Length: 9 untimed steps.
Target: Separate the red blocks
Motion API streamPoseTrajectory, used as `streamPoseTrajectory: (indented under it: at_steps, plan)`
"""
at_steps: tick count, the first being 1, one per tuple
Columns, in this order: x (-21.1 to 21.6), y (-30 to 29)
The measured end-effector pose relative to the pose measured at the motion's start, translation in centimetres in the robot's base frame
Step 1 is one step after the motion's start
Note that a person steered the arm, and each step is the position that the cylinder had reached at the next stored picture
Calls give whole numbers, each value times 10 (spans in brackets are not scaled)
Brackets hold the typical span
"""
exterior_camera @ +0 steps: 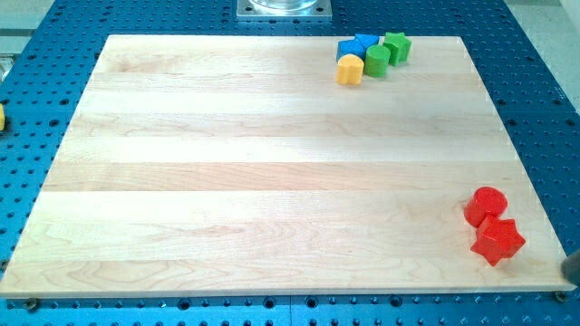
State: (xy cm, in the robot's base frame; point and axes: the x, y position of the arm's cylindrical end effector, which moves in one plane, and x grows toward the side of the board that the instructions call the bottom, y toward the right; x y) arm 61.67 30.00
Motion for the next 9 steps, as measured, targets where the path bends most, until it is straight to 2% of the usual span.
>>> streamPoseTrajectory:
  at_steps: [1,2,3,4,5,6,7,8,9]
  plan:
    - [-6,-46]
    - [-22,-67]
    - [-57,-105]
    - [-104,-119]
    - [-113,-118]
    - [-96,-103]
    - [-125,-72]
    - [-172,-104]
    - [-221,-216]
